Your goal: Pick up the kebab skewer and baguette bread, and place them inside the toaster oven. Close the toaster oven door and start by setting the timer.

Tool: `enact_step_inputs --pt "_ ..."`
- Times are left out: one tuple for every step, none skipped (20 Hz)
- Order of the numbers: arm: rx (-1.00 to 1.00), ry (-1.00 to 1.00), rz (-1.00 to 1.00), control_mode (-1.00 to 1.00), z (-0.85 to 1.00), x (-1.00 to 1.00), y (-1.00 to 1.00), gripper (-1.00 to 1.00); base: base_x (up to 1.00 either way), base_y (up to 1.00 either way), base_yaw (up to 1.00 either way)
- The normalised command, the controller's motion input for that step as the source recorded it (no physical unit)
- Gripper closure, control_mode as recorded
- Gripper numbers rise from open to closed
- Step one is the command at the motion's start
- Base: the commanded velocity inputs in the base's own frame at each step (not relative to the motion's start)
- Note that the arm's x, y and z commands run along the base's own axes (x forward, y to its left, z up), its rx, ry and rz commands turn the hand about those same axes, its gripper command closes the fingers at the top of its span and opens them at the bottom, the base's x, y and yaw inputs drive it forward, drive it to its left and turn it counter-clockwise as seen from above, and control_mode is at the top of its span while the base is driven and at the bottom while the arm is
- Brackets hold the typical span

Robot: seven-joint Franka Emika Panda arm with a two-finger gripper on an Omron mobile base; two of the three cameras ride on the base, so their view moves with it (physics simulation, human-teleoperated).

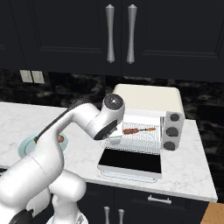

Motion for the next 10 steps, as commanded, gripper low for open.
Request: enact_step_inputs --pt "-0.17 0.04 0.13 -1.0 0.36 -0.74 0.99 -1.0 0.0 0.0 0.0" --pt "-0.17 0.03 0.12 -1.0 0.31 -0.74 1.0 -1.0 0.0 0.0 0.0" --pt "-0.16 0.0 0.12 -1.0 0.25 -0.78 1.0 -1.0 0.0 0.0 0.0" --pt "-0.13 0.0 0.11 -1.0 0.18 -0.69 1.0 -1.0 0.0 0.0 0.0" --pt "-0.11 0.0 0.1 -1.0 0.14 -0.56 1.0 -1.0 0.0 0.0 0.0" --pt "-0.1 0.0 0.07 -1.0 0.0 -0.36 1.0 -1.0 0.0 0.0 0.0" --pt "-0.11 0.0 0.07 -1.0 0.0 -0.29 1.0 -1.0 0.0 0.0 0.0" --pt "-0.12 0.0 0.05 -1.0 0.0 -0.24 1.0 -1.0 0.0 0.0 0.0" --pt "-0.13 0.0 0.05 -1.0 0.0 -0.15 1.0 -1.0 0.0 0.0 0.0" --pt "-0.11 0.0 0.05 -1.0 0.0 -0.14 1.0 -1.0 0.0 0.0 0.0"
